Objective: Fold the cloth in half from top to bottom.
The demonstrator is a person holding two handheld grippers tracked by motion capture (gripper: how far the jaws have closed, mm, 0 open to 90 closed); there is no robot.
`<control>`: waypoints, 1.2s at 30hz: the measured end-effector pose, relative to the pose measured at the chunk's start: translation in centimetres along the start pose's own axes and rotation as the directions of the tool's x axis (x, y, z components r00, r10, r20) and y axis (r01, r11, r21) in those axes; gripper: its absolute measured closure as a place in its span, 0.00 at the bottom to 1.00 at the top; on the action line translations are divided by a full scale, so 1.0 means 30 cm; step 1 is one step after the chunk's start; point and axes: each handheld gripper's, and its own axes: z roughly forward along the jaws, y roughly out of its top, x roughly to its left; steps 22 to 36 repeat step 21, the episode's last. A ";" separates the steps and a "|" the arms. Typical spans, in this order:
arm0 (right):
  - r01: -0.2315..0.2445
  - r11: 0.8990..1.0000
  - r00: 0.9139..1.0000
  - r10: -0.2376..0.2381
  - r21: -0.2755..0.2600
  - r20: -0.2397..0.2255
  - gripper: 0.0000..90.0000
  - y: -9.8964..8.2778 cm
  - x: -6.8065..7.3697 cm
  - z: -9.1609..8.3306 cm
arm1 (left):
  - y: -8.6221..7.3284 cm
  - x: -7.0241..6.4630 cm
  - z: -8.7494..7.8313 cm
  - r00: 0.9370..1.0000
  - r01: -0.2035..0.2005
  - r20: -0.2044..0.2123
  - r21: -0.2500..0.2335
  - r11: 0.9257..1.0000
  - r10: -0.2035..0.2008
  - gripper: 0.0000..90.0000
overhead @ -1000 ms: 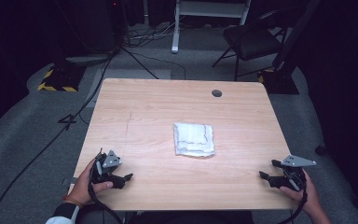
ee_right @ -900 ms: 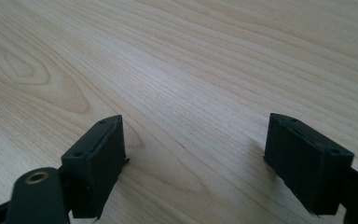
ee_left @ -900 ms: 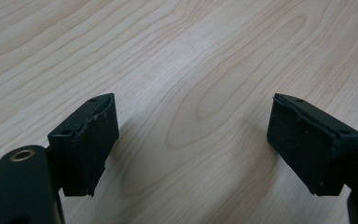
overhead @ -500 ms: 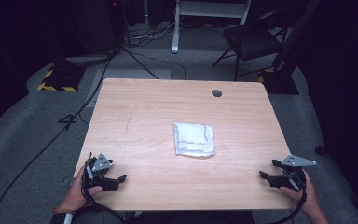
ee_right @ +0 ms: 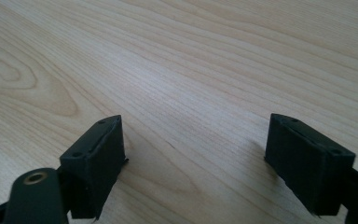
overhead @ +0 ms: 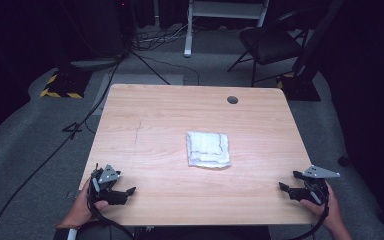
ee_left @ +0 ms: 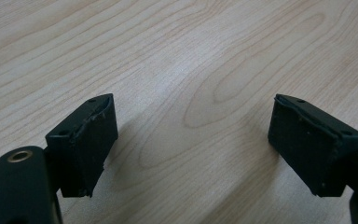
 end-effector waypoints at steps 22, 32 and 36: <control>0.000 1.000 1.000 0.000 0.000 0.000 0.22 0.000 -0.002 0.000 | 0.001 0.001 0.001 1.000 0.000 0.000 0.002 1.000 0.000 0.18; 0.000 1.000 1.000 0.000 0.000 0.000 0.22 0.000 -0.002 0.000 | 0.001 0.001 0.001 1.000 0.000 0.000 0.002 1.000 0.000 0.18; 0.000 1.000 1.000 0.000 0.000 0.000 0.22 0.000 -0.002 0.000 | 0.001 0.001 0.001 1.000 0.000 0.000 0.002 1.000 0.000 0.18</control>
